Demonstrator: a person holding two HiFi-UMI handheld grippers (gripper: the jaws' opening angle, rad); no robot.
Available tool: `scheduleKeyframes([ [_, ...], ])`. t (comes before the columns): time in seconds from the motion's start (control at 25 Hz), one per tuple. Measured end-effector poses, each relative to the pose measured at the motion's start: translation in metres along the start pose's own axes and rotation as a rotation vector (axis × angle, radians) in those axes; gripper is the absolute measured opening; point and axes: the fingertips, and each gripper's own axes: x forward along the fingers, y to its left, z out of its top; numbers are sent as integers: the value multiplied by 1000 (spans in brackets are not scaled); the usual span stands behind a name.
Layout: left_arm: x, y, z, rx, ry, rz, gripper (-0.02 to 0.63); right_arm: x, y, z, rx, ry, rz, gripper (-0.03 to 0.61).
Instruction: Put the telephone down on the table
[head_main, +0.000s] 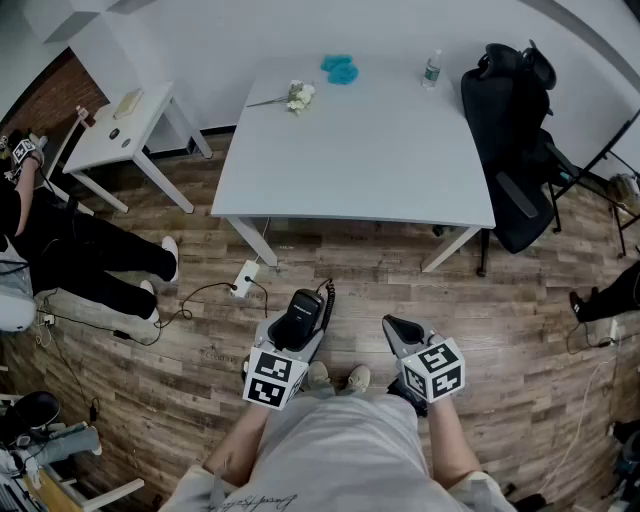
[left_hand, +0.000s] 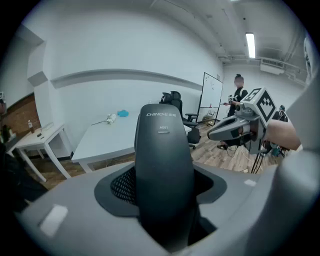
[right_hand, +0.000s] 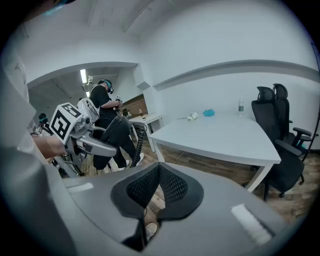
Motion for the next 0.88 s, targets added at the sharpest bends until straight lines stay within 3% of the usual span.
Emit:
scheduleKeyframes([
  [0.12,-2,5,6,-34,-16,-6,301,3,6,0,0,3,2,6],
  [0.88,-18,37,11,18,-37,-23,301,21,27,19,22,-24,-47,6],
])
